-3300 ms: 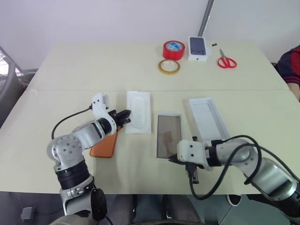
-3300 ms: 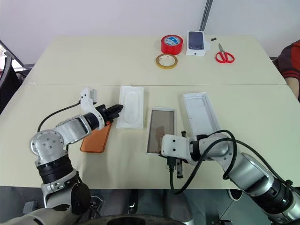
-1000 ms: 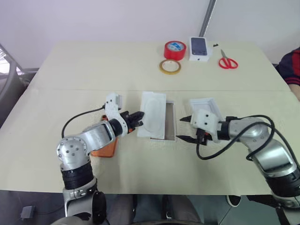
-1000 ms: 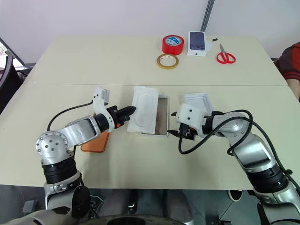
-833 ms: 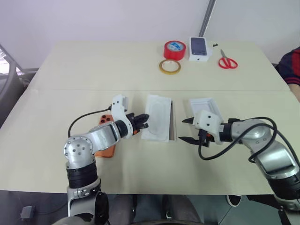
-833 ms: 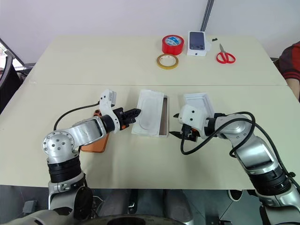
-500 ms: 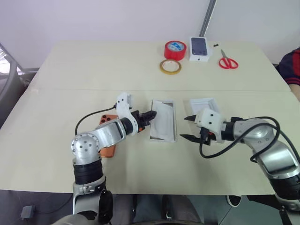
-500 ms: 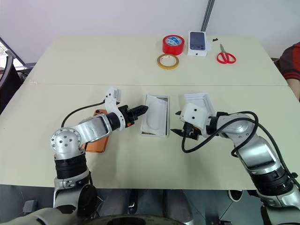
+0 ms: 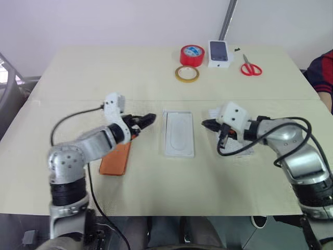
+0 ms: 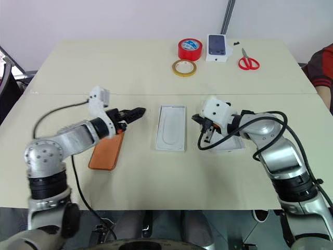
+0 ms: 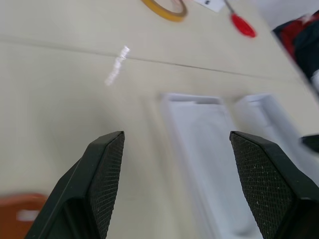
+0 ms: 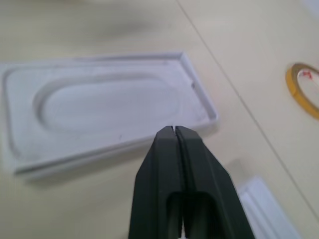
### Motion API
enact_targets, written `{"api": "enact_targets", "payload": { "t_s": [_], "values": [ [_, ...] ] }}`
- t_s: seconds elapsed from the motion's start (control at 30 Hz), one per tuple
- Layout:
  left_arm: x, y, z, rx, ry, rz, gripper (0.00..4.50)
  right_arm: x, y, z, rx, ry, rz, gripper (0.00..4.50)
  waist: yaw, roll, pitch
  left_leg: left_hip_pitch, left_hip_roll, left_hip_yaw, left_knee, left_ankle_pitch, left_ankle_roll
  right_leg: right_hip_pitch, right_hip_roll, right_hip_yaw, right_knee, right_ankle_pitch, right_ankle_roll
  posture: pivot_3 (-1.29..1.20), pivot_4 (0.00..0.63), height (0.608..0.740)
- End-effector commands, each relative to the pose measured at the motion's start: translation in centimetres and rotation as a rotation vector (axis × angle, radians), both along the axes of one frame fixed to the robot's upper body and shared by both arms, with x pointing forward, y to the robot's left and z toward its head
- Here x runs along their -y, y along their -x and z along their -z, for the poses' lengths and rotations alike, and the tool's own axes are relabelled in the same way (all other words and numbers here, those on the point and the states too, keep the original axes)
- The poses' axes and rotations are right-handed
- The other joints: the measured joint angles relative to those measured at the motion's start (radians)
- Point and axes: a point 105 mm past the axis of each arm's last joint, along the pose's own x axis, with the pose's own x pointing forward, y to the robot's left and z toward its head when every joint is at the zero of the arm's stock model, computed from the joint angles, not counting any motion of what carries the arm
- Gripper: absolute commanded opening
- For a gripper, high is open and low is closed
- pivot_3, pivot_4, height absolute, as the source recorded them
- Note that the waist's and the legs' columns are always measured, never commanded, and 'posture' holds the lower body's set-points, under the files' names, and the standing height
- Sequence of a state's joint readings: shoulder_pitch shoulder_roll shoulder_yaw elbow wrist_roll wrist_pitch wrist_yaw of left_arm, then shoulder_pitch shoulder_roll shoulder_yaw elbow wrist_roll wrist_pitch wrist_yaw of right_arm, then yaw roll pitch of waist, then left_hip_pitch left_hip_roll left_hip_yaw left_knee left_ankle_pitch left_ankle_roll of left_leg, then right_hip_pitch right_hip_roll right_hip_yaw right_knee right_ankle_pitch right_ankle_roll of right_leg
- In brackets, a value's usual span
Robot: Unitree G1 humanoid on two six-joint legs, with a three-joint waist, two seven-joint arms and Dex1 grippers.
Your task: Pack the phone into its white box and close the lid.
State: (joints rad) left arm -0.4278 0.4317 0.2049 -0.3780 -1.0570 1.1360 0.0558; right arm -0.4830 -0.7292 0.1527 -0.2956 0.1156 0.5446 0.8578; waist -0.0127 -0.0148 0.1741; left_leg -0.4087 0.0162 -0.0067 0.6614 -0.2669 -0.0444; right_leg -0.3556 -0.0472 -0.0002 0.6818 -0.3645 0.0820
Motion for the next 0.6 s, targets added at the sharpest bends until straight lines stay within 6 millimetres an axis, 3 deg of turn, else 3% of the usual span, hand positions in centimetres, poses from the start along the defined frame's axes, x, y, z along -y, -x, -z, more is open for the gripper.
{"api": "enact_targets", "payload": {
  "t_s": [0.03,0.27,0.6],
  "values": [
    [0.9,1.6,-0.7,0.134,-0.070,0.154,3.53,-1.0,-1.6,0.0,0.039,0.046,0.044,0.03,0.001,0.000,0.000,0.000,0.000,0.000,0.000,0.000,0.000,0.000,0.000,0.000,0.000,0.000,0.000,0.00,0.150,0.740],
    [-0.5,3.7,0.8,0.199,-0.229,0.313,3.53,-4.6,-4.2,1.3,0.066,0.109,0.040,0.03,-0.001,0.001,0.001,0.000,0.000,0.000,-0.001,0.000,0.000,-0.001,-0.001,0.000,0.000,0.000,0.000,0.00,0.150,0.740],
    [-1.6,7.0,1.9,0.193,-0.283,0.444,3.53,-5.2,-7.0,3.1,0.096,0.230,0.085,0.03,-0.003,0.002,0.001,-0.001,0.000,0.000,-0.002,-0.003,0.005,-0.002,-0.002,0.000,0.000,0.000,0.000,0.00,0.150,0.740]
  ]
}}
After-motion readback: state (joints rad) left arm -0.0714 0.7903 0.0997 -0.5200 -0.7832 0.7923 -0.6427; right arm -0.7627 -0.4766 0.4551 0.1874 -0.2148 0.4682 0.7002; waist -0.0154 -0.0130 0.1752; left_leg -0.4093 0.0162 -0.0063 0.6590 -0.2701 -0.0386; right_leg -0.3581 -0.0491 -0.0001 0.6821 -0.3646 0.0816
